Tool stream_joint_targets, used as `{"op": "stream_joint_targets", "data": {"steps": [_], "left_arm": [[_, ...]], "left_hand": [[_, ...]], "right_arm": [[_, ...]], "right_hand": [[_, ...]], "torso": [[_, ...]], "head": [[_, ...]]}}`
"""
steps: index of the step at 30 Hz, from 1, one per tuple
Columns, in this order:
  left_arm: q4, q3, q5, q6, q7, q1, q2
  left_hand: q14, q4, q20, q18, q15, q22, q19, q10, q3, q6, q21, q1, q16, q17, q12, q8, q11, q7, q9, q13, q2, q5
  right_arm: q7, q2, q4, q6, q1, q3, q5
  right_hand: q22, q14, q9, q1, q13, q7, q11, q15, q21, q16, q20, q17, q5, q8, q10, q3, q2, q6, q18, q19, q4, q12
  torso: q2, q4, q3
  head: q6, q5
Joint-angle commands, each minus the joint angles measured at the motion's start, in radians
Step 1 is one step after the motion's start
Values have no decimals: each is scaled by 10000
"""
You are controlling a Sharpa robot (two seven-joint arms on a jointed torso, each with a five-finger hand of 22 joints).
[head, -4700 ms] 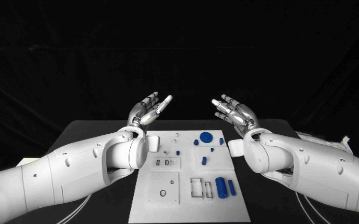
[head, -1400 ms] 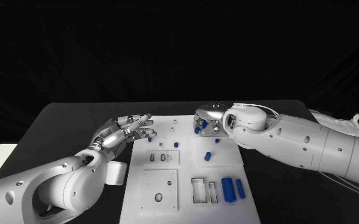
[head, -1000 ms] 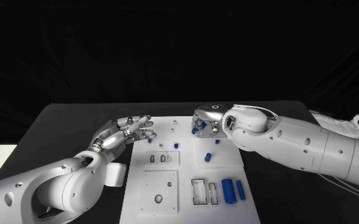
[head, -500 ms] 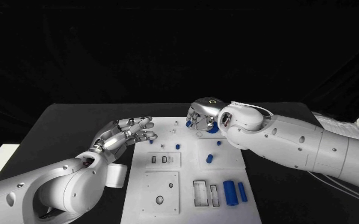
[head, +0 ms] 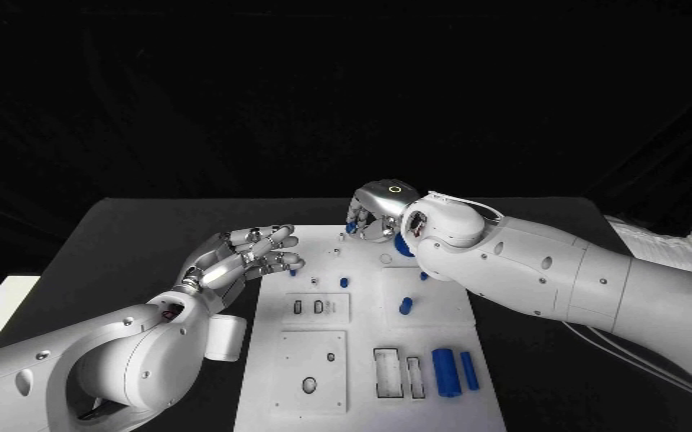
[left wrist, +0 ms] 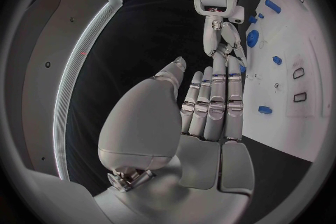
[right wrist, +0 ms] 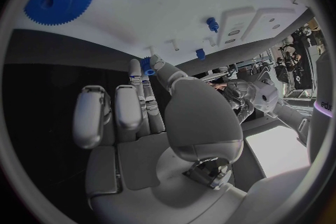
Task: Assemble the parts on the task board
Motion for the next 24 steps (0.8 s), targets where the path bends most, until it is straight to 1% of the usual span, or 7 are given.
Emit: {"op": "stream_joint_targets", "data": {"steps": [1, 6, 8, 11, 14, 19, 24], "left_arm": [[19, 8, 19, 210, 20, 13, 21], [34, 9, 19, 213, 9, 15, 12], [44, 9, 19, 218, 4, 16, 11], [45, 10, 19, 219, -6, 16, 11], [42, 10, 19, 223, -16, 16, 11], [39, 10, 19, 226, -27, 16, 10], [31, 10, 19, 226, -34, 16, 6]], "left_hand": [[-93, -69, -2, 107, -5, -22, -66, -48, 11, -12, -32, 34, -82, 19, -32, -60, 32, 45, -14, 7, 63, -24], [-93, -69, -2, 107, -5, -22, -66, -48, 11, -12, -32, 34, -82, 19, -32, -60, 32, 45, -14, 7, 63, -24], [-99, -75, 0, 106, -1, -25, -70, -56, 12, -18, -35, 36, -90, 21, -33, -64, 35, 47, -15, 6, 61, -24], [-99, -75, 0, 106, -1, -25, -70, -56, 12, -18, -35, 36, -90, 21, -33, -64, 35, 47, -15, 6, 61, -24], [-100, -75, 0, 106, -1, -25, -70, -57, 12, -19, -36, 36, -90, 21, -34, -64, 35, 47, -15, 6, 61, -25], [-108, -81, 3, 104, 3, -29, -76, -67, 13, -26, -40, 35, -100, 24, -35, -69, 39, 50, -15, 5, 60, -25], [-108, -81, 3, 104, 3, -29, -76, -67, 13, -26, -40, 35, -100, 24, -35, -69, 39, 50, -15, 5, 60, -25]], "right_arm": [[-9, 153, -146, -137, -2, -9, -339], [78, 311, -261, 20, -8, -27, -354], [129, 350, -288, 158, -9, -33, -321], [148, 381, -310, 323, -10, -42, -305], [128, 402, -337, 514, -11, -52, -318], [70, 408, -372, 756, -12, -69, -361], [18, 388, -379, 930, -15, -80, -421]], "right_hand": [[12, 267, 174, 70, 14, -98, 3, -45, 68, 40, -67, 8, -1, 41, 86, -11, 68, 193, -162, -12, 60, 8], [14, 266, 176, 82, 12, -98, 2, -47, 70, 38, -68, 3, 0, 36, 83, -4, 57, 191, -162, -13, 61, 3], [16, 265, 182, 74, 11, -92, 6, -46, 73, 41, -71, 5, 1, 29, 85, -12, 13, 190, -163, -15, 82, -4], [19, 265, 184, 71, 11, -91, 7, -46, 75, 43, -71, 6, 3, 28, 86, -13, 5, 191, -164, -14, 87, -5], [15, 263, 186, 69, 11, -91, 7, -46, 74, 33, -72, -10, 6, 27, 87, -15, -4, 191, -163, -16, 92, -6], [16, 262, 188, 64, 11, -90, 9, -45, 75, 33, -73, -11, 12, 24, 88, -17, -17, 191, -163, -18, 103, -9], [16, 262, 188, 64, 11, -90, 9, -45, 75, 33, -73, -11, 12, 24, 88, -17, -17, 191, -163, -18, 103, -9]], "torso": [[15, 50, -4], [38, 29, -9], [27, 25, -6], [25, 17, -2], [32, 18, 0], [31, 23, -2], [32, 26, -1]], "head": [[-10, -4], [-3, 17], [-59, 32], [-66, 35], [-107, 53], [-129, 66], [-114, 77]]}}
